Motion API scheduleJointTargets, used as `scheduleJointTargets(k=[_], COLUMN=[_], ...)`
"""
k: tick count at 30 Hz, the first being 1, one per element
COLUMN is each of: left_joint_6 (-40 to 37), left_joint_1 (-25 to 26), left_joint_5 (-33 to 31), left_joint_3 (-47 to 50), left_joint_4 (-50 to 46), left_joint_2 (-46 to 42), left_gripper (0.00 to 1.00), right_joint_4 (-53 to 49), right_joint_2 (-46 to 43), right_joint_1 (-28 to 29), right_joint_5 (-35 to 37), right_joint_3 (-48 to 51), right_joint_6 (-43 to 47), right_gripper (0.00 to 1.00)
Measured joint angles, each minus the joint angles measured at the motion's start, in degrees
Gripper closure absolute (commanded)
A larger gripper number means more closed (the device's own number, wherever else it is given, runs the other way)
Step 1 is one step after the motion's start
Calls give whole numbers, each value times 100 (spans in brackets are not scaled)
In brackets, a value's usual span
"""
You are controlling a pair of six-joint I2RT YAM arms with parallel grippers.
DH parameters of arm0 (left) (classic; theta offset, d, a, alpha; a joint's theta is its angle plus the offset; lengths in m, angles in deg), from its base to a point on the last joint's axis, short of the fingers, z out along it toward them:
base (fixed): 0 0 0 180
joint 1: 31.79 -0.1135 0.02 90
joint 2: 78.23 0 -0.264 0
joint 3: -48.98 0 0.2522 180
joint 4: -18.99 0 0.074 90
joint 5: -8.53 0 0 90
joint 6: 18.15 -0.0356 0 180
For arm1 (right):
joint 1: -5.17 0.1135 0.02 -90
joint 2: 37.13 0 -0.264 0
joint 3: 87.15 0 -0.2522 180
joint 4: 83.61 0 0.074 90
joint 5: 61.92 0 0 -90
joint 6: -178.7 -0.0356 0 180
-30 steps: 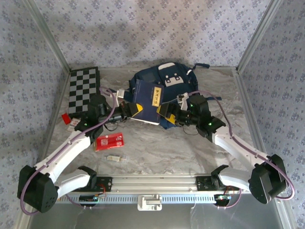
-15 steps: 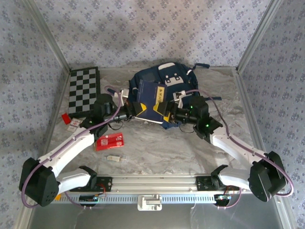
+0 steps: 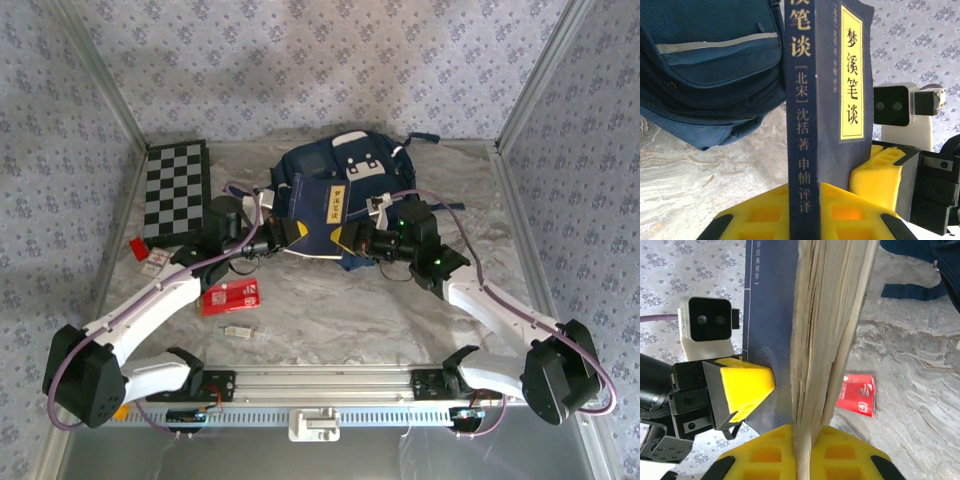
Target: Pack books, pencil case, and school supplies into a backpack
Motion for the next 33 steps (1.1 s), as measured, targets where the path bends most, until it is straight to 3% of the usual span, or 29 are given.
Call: scheduleJointTargets(k=[5, 11, 14, 21, 33], left_joint_6=[-511, -1692, -2479, -4282, -6452], left_joint_1=[79, 129, 282, 868, 1493], left_joint_5=[-223, -992, -1305, -2212, -3047], left_joint_3=[-321, -778, -1069, -2079, -4454], left_joint_4=[-675, -1580, -1849, -2175, -2415], left_joint_2=[24, 42, 321, 1915, 4625], left_gripper=[61, 44, 42, 37, 29], right_joint_4=[-625, -2210, -3014, -4664, -5949], right_joint_2=[-162, -887, -1364, -2420, -2719], right_joint_1=[-140, -468, -634, -1001, -1294], right_joint_5=[55, 614, 850, 1333, 1620], right_joint_3=[-129, -214, -210, -101, -57], right_joint_6=[363, 1029, 1233, 1423, 1493], right_gripper=[100, 100, 100, 100, 100])
